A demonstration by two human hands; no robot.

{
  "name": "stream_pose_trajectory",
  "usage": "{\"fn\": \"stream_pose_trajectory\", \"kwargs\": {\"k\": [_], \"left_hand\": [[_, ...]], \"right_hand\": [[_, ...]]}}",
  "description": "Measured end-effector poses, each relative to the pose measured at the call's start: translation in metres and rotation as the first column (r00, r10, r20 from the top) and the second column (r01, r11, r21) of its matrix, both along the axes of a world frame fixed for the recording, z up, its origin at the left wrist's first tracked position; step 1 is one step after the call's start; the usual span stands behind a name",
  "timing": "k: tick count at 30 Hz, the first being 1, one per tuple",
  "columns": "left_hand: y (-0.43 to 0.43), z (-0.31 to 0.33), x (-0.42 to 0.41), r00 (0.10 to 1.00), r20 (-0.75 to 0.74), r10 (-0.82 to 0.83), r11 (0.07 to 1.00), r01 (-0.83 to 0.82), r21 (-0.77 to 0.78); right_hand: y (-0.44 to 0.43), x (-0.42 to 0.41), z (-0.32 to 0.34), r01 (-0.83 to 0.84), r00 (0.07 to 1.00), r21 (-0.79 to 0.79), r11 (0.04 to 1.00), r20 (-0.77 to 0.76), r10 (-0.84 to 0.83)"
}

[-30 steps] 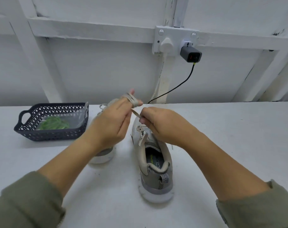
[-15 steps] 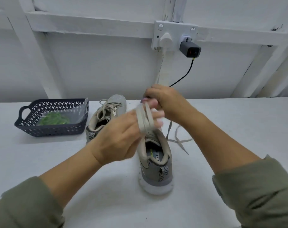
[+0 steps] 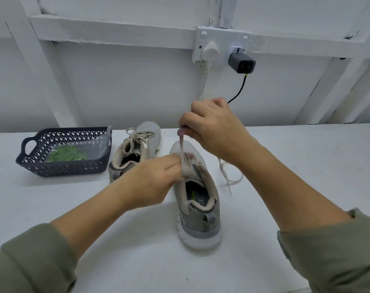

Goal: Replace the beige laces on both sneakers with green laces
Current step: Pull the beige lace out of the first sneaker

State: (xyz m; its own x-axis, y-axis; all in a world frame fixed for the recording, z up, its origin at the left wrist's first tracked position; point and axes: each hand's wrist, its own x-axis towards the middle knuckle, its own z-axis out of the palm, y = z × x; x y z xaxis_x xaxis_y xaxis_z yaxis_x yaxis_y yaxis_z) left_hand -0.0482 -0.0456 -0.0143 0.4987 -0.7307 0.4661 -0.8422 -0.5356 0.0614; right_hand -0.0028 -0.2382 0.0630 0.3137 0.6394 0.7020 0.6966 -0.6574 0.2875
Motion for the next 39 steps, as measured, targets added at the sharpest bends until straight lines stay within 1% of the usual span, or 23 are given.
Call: {"fn": "stream_pose_trajectory", "kwargs": {"k": [2,4,6,8,10,11,14,16,18,19,21,23,25,27,30,31,32,33,34,36,37,38,39], "left_hand": [[-0.006,0.007,-0.012,0.984,0.102,-0.148,0.975,0.163,-0.154],[-0.010,0.019,-0.018,0.964,0.190,-0.183,0.926,0.234,-0.296],[-0.008,0.031,-0.012,0.970,0.234,-0.065,0.899,0.159,-0.409],[0.000,0.039,0.002,0.979,0.182,0.094,0.883,0.002,-0.469],[0.013,0.039,0.019,0.982,0.073,0.173,0.895,-0.126,-0.429],[0.019,0.036,0.027,0.984,0.032,0.174,0.913,-0.149,-0.380],[0.023,0.026,0.036,0.997,-0.046,0.055,0.966,-0.065,-0.248],[0.015,0.024,0.029,0.994,-0.110,-0.007,0.966,-0.022,-0.257],[0.007,0.021,0.022,0.984,-0.173,-0.041,0.942,-0.019,-0.334],[0.004,0.021,0.018,0.972,-0.227,-0.063,0.922,-0.030,-0.385],[0.002,0.025,0.013,0.909,-0.381,-0.170,0.857,-0.055,-0.513],[-0.001,0.027,0.011,0.854,-0.457,-0.247,0.790,-0.095,-0.606],[-0.004,0.028,0.011,0.846,-0.463,-0.265,0.752,-0.119,-0.648],[-0.009,0.030,0.010,0.857,-0.429,-0.286,0.695,-0.122,-0.708],[-0.014,0.036,0.016,0.905,-0.334,-0.263,0.514,-0.161,-0.843],[-0.015,0.039,0.021,0.916,-0.319,-0.246,0.443,-0.186,-0.877],[-0.014,0.043,0.026,0.926,-0.315,-0.208,0.398,-0.214,-0.892],[-0.013,0.046,0.032,0.940,-0.313,-0.134,0.407,-0.236,-0.882],[-0.011,0.046,0.038,0.954,-0.299,-0.029,0.481,-0.249,-0.841],[-0.005,0.039,0.044,0.969,-0.203,0.142,0.726,-0.241,-0.644],[-0.004,0.035,0.044,0.974,-0.158,0.164,0.821,-0.223,-0.525],[-0.003,0.032,0.042,0.978,-0.143,0.149,0.879,-0.197,-0.434],[-0.003,0.027,0.039,0.980,-0.162,0.117,0.909,-0.171,-0.380]], "right_hand": [[0.001,0.008,0.001,-0.012,0.999,0.003,1.000,-0.034,0.012],[0.003,0.010,-0.006,-0.025,0.994,0.011,1.000,-0.108,0.026],[0.004,0.008,-0.018,-0.033,0.984,0.018,0.999,-0.173,0.036],[0.002,0.003,-0.030,-0.030,0.976,-0.001,1.000,-0.214,0.029],[0.000,-0.006,-0.037,-0.029,0.976,-0.041,0.999,-0.219,0.019],[-0.002,-0.012,-0.037,-0.038,0.978,-0.058,0.998,-0.205,0.025],[-0.002,-0.022,-0.022,-0.084,0.990,-0.053,0.995,-0.117,0.078],[-0.001,-0.016,-0.008,-0.089,0.995,-0.030,0.996,-0.042,0.088],[-0.003,-0.003,0.001,-0.064,0.998,0.003,0.998,-0.014,0.064],[-0.004,0.004,0.004,-0.044,0.998,0.020,0.999,-0.043,0.045],[-0.007,0.016,0.004,-0.006,0.986,0.037,0.999,-0.165,0.012],[-0.007,0.023,-0.003,0.025,0.957,0.014,1.000,-0.290,-0.020],[-0.003,0.026,-0.014,0.048,0.912,-0.017,0.999,-0.406,-0.051],[0.000,0.026,-0.024,0.064,0.860,-0.032,0.997,-0.506,-0.071],[0.001,0.019,-0.038,0.087,0.791,-0.089,0.992,-0.599,-0.123],[0.001,0.014,-0.040,0.098,0.766,-0.144,0.985,-0.620,-0.167],[0.003,0.008,-0.041,0.101,0.742,-0.209,0.973,-0.635,-0.214],[0.005,0.001,-0.039,0.092,0.732,-0.263,0.961,-0.636,-0.244],[0.007,-0.007,-0.036,0.076,0.732,-0.293,0.953,-0.632,-0.253],[0.010,-0.023,-0.022,0.047,0.770,-0.277,0.960,-0.603,-0.212],[0.011,-0.028,-0.013,0.038,0.805,-0.244,0.969,-0.567,-0.174],[0.010,-0.030,-0.003,0.039,0.837,-0.209,0.977,-0.527,-0.146],[0.007,-0.026,0.004,0.049,0.857,-0.180,0.982,-0.497,-0.134]]}}
